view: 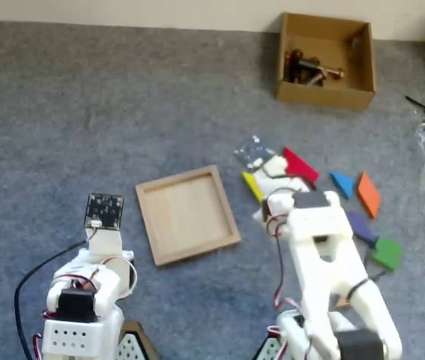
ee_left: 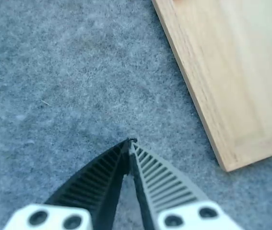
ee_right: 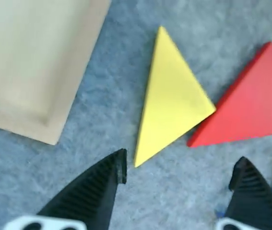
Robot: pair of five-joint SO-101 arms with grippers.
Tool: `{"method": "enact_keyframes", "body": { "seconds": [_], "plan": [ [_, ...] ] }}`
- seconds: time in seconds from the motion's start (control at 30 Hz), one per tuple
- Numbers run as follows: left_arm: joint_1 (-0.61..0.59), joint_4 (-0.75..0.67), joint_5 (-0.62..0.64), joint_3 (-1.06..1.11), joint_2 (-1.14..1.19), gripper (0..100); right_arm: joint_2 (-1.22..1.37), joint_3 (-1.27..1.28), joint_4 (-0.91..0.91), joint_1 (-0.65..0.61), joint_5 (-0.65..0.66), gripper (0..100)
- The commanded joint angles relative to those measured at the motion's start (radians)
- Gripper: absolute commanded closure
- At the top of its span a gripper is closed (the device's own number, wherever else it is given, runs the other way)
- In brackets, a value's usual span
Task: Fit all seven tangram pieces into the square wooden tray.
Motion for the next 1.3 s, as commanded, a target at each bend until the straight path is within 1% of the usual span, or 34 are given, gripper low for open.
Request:
{"method": "enact_keyframes", "body": {
  "seconds": [0.0,0.3,0.57,0.67,0.8,1.27],
  "plan": [
    [0.015,-0.002,0.008,0.019,-0.007,99,0.097,-0.105,-0.013,-0.012,0.003,67.0],
    [0.015,-0.002,0.008,0.019,-0.007,99,0.314,-0.262,-0.013,-0.012,0.006,67.0],
    [0.015,-0.002,0.008,0.019,-0.007,99,0.449,-0.381,-0.013,-0.015,0.014,67.0],
    [0.015,-0.002,0.008,0.019,-0.007,99,0.470,-0.406,0.004,-0.042,0.040,67.0],
    [0.015,-0.002,0.008,0.019,-0.007,99,0.478,-0.435,0.041,-0.077,0.040,67.0],
    [0.015,-0.002,0.008,0.019,-0.007,99,0.501,-0.435,0.038,-0.025,0.074,67.0]
  ]
}}
